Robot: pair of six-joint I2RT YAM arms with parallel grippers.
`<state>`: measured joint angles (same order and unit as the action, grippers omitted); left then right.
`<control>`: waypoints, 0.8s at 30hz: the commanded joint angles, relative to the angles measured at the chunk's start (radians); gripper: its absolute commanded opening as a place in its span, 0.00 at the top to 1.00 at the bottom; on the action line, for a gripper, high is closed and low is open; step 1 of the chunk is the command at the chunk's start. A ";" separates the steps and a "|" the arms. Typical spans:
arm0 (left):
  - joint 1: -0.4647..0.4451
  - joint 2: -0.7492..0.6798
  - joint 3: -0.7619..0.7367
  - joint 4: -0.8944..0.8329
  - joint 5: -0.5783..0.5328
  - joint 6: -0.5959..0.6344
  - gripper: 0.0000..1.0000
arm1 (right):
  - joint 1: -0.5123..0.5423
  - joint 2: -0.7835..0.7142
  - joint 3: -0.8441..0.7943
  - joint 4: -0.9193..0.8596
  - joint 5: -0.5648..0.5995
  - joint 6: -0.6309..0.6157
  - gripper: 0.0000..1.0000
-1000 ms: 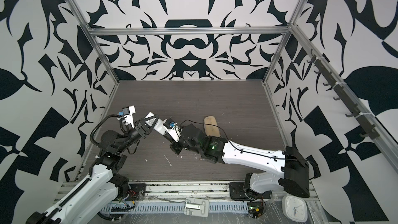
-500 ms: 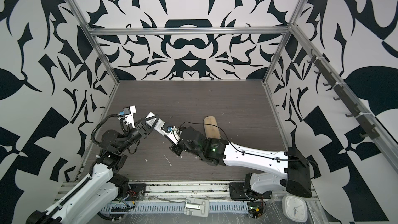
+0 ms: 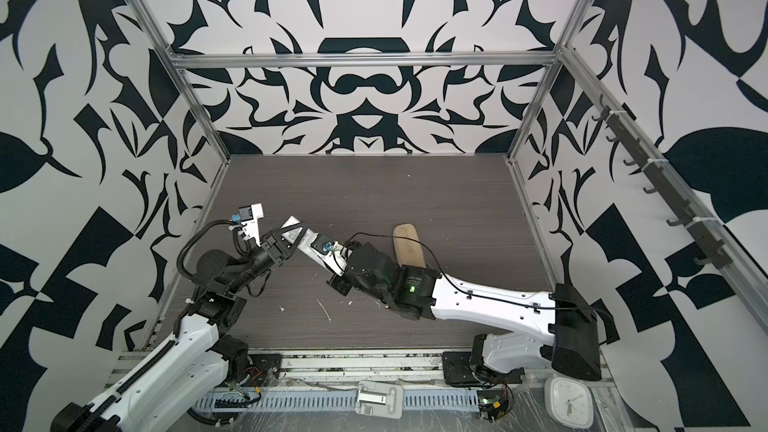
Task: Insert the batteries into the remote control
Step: 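Press the battery into the remote's compartment with the right gripper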
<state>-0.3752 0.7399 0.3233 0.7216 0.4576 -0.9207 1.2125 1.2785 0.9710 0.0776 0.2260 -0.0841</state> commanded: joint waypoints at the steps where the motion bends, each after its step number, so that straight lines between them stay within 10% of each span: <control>1: 0.004 -0.005 0.031 0.062 0.017 -0.018 1.00 | 0.004 0.005 0.000 0.063 0.018 -0.012 1.00; 24: 0.018 -0.019 0.035 0.074 0.027 -0.044 1.00 | 0.004 0.000 -0.070 0.103 0.009 0.021 0.95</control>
<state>-0.3592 0.7376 0.3233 0.7280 0.4744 -0.9421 1.2125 1.2949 0.9089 0.1539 0.2306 -0.0818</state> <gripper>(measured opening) 0.202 0.115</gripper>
